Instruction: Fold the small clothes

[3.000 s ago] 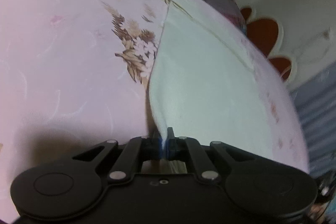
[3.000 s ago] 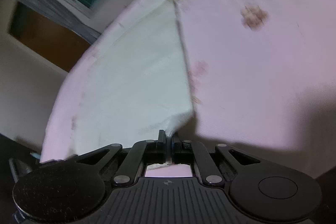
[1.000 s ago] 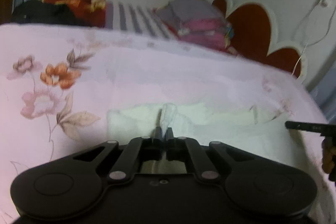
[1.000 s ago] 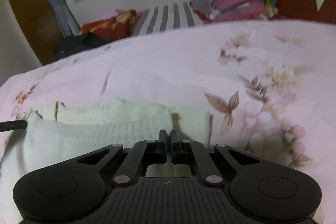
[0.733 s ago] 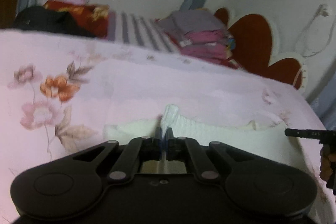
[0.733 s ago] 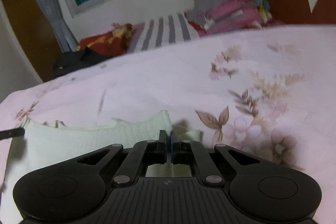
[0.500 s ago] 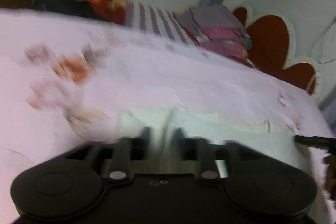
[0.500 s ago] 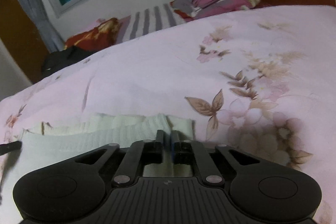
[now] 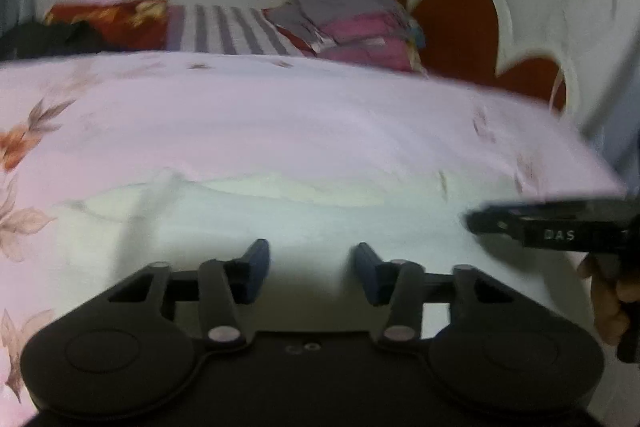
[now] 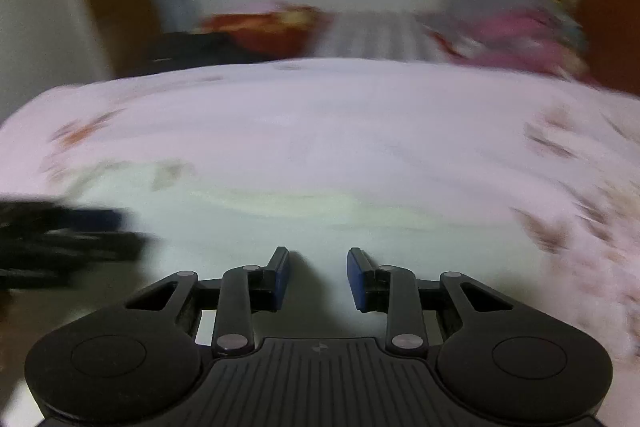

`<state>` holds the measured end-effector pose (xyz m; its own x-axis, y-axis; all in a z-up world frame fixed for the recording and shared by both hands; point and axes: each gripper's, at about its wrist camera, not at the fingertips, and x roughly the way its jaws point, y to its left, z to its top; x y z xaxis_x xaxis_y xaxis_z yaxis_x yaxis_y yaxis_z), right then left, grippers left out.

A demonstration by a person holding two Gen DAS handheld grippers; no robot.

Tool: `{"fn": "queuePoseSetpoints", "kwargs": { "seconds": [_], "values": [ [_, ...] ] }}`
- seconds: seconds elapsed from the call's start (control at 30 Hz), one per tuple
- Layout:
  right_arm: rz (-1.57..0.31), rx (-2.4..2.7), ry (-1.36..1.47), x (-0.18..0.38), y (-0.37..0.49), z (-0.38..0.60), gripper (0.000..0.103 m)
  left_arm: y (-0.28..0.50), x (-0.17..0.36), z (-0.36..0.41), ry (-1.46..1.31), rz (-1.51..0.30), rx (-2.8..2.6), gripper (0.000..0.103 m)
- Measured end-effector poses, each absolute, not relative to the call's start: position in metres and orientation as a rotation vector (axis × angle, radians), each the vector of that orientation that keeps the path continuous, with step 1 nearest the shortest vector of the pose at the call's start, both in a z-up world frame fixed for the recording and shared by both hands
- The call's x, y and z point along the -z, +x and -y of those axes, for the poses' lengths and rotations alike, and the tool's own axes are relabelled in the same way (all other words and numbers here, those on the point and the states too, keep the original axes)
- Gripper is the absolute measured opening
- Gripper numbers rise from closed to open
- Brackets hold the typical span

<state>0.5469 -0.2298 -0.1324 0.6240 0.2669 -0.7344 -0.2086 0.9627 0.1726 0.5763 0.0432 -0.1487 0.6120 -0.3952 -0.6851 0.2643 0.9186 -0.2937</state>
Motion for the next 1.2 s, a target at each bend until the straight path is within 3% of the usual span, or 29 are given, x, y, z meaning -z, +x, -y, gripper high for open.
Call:
{"fn": "queuePoseSetpoints", "kwargs": {
  "seconds": [0.07,0.13,0.2,0.23,0.3,0.47,0.6,0.83,1.0,1.13,1.17,1.2],
  "values": [
    [-0.892,-0.246,0.146,0.130,0.557,0.252,0.030,0.582,0.146,-0.060,-0.213,-0.839,0.359,0.036],
    [-0.880,-0.213,0.123,0.117,0.554,0.256,0.031,0.576,0.134,-0.067,-0.222,-0.835,0.319,0.050],
    [-0.832,-0.253,0.134,0.102,0.534,0.252,0.031,0.554,0.122,-0.062,-0.199,-0.774,0.278,0.094],
    [-0.827,-0.279,0.143,0.099,0.526,0.247,0.041,0.543,0.119,-0.055,-0.177,-0.755,0.282,0.092],
    [-0.818,-0.325,0.112,0.097,0.504,0.230,0.061,0.523,0.118,-0.034,-0.099,-0.755,0.311,0.074],
    [-0.829,-0.385,0.018,0.119,0.471,0.196,0.060,0.499,0.136,-0.010,0.048,-0.787,0.315,0.069],
    [-0.832,-0.189,0.005,0.135,0.473,0.229,0.060,0.494,0.136,-0.046,-0.012,-0.786,0.224,0.068],
    [-0.803,-0.248,0.110,0.108,0.439,0.225,0.060,0.454,0.116,-0.033,-0.031,-0.756,0.268,0.072],
    [-0.867,-0.238,-0.068,0.133,0.416,0.188,0.060,0.438,0.142,-0.007,0.066,-0.812,0.266,0.071],
    [-0.844,-0.199,-0.005,0.116,0.404,0.198,0.059,0.417,0.127,-0.009,0.063,-0.783,0.287,0.071],
    [-0.823,-0.253,0.025,0.110,0.396,0.197,0.056,0.408,0.123,-0.006,0.069,-0.770,0.295,0.072],
    [-0.824,-0.294,0.036,0.107,0.387,0.192,0.042,0.399,0.122,-0.003,0.068,-0.765,0.293,0.072]
  ]
}}
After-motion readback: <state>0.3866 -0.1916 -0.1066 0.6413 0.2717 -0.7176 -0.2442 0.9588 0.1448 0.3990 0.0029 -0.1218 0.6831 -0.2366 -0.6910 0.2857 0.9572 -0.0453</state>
